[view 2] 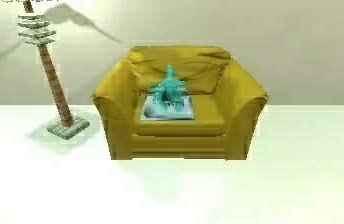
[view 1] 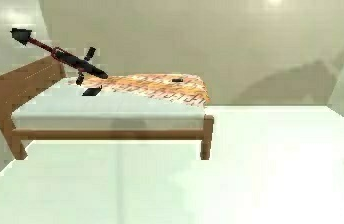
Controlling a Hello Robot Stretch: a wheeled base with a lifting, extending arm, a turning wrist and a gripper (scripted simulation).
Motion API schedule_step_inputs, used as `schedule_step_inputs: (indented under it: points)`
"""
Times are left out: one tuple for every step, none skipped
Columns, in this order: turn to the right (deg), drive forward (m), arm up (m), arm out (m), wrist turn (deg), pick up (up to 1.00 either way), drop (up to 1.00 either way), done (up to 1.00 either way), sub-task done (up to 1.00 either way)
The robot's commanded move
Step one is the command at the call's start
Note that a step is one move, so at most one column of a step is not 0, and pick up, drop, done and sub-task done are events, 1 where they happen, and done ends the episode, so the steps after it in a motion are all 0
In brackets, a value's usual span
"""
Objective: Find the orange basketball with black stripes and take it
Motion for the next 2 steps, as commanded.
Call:
schedule_step_inputs:
  points:
    - [45.0,0.0,0.0,0.0,0.0,0.0,0.0,0.0,0.0]
    - [45.0,0.0,0.0,0.0,0.0,0.0,0.0,0.0,0.0]
